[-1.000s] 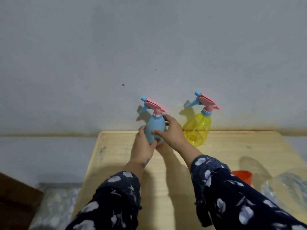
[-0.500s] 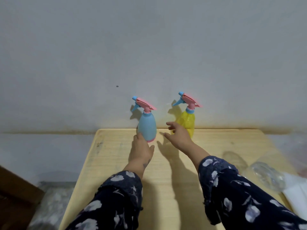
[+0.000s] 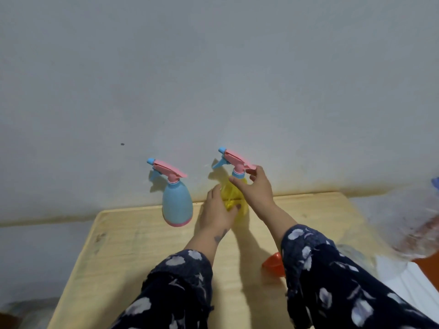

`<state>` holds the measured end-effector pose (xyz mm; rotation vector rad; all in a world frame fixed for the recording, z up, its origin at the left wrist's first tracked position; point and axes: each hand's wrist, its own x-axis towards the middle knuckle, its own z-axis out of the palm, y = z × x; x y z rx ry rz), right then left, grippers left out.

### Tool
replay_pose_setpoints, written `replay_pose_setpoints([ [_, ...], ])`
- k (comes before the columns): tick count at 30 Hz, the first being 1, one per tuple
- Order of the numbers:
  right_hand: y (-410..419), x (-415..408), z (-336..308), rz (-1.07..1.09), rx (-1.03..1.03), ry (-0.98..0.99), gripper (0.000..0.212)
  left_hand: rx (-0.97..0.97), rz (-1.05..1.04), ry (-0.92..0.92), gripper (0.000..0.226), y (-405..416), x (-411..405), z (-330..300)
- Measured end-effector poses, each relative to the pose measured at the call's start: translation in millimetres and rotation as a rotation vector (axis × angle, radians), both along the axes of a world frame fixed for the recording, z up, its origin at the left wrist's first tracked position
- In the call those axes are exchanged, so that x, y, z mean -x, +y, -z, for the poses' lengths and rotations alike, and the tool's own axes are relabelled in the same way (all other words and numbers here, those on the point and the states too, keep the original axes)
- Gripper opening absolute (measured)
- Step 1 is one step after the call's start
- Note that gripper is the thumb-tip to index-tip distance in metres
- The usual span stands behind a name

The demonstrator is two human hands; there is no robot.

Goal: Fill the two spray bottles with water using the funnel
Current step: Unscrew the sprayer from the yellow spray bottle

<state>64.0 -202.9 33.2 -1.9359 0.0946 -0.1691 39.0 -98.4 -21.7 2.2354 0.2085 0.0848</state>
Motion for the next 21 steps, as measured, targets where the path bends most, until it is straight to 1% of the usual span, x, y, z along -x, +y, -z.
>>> replay_pose_setpoints([
  [4,5.9,-7.8,6.4,0.017,-0.047,-0.065,0.040,0.065,0.012,-0.051,0.082,-7.2,-2.6,10.7],
  [8,8.1,0.9,1.9,-0.024,-0.134,-0.064,0.034,0.037,-0.041,-0.077,0.096,-6.4,19.8,10.8],
  [11,11.7,13.5,-10.8,-0.077,-0.196,-0.062,0.028,0.026,-0.093,-0.059,0.102,-5.9,38.0,-1.1],
  [13,15.4,24.7,-19.8,-0.102,-0.222,-0.052,0.038,0.006,-0.108,-0.044,0.103,-5.9,49.4,-10.0],
  [15,19.1,36.4,-27.4,-0.080,-0.233,-0.033,0.047,-0.019,-0.127,-0.042,0.102,-5.2,64.4,-18.2],
  [18,22.5,53.7,-33.6,-0.059,-0.237,-0.034,0.042,-0.036,-0.142,-0.056,0.098,-1.8,91.4,-25.0],
  [21,25.4,73.6,-34.5,-0.178,-0.272,-0.015,0.031,0.012,-0.173,-0.042,0.093,3.9,114.2,-30.8],
])
